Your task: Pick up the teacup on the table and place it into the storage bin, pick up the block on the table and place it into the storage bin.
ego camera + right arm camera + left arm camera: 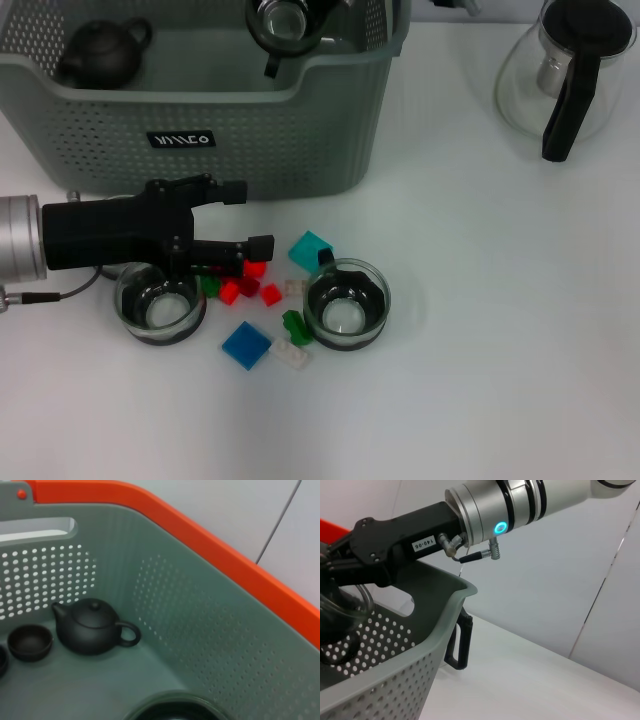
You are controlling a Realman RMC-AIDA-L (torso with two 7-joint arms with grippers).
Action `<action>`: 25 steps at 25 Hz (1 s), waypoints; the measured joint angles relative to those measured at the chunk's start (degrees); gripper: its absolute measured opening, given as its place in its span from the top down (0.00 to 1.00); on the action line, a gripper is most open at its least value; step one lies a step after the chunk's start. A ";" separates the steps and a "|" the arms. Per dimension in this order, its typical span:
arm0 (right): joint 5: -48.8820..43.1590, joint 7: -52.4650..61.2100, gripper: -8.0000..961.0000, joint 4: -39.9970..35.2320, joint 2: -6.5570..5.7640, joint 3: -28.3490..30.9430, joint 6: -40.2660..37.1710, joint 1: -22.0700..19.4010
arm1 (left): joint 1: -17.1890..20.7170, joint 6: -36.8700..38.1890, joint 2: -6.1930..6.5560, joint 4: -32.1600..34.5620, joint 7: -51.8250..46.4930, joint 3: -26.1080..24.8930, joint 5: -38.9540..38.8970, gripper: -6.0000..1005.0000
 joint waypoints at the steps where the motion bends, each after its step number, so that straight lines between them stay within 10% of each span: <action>1: 0.00 0.00 0.92 0.04 0.00 -0.02 -0.16 -0.01 | 0.01 0.00 0.00 0.00 0.00 0.00 0.00 0.06; 17: -0.02 -0.04 0.91 -1.28 -0.17 -0.08 -4.05 -0.32 | 0.14 0.00 0.00 -0.09 -0.01 0.00 0.00 0.06; 25: 0.00 0.10 0.65 -9.81 -0.54 0.35 -7.30 -3.91 | 0.28 0.23 0.01 -0.04 -0.04 -0.24 0.00 0.06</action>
